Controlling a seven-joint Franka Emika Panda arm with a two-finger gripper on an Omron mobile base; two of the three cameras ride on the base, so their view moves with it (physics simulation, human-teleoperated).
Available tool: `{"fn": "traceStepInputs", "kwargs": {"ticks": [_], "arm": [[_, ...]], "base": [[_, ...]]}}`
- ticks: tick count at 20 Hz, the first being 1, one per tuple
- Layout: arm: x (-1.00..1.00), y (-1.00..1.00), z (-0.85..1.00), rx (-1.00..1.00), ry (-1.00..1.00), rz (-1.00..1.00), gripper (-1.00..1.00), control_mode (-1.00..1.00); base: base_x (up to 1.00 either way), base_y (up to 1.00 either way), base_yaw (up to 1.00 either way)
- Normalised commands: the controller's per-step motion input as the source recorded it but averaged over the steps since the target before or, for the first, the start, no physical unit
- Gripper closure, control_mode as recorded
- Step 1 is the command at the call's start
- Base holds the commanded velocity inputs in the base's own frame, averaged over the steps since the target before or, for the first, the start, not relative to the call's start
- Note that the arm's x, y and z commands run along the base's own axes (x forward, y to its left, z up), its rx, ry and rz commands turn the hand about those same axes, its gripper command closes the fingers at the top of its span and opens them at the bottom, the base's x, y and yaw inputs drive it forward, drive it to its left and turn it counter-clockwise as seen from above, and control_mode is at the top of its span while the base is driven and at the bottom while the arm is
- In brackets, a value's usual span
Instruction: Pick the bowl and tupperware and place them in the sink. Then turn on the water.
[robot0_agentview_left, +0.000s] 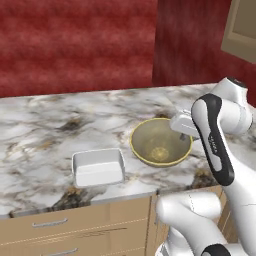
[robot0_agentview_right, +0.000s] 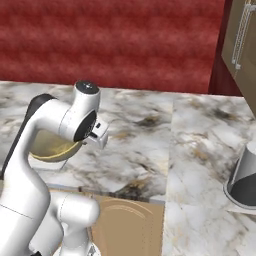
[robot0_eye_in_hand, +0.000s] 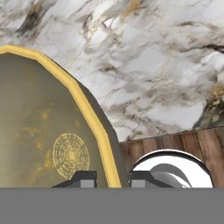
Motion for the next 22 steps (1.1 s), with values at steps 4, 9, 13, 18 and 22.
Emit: {"fn": "traceStepInputs", "kwargs": {"ticks": [4,9,13,18,22], "arm": [[0.0,0.0,0.0,0.0,0.0,0.0,1.0,1.0],[0.0,0.0,0.0,0.0,0.0,0.0,1.0,1.0],[0.0,0.0,0.0,0.0,0.0,0.0,1.0,1.0],[0.0,0.0,0.0,0.0,0.0,0.0,1.0,1.0],[0.0,0.0,0.0,0.0,0.0,0.0,1.0,1.0]], "base": [[-1.0,0.0,-0.09],[-0.97,0.0,-0.2],[-0.56,0.22,-0.57],[-0.28,0.34,-0.71],[-0.19,0.14,-0.71]]}}
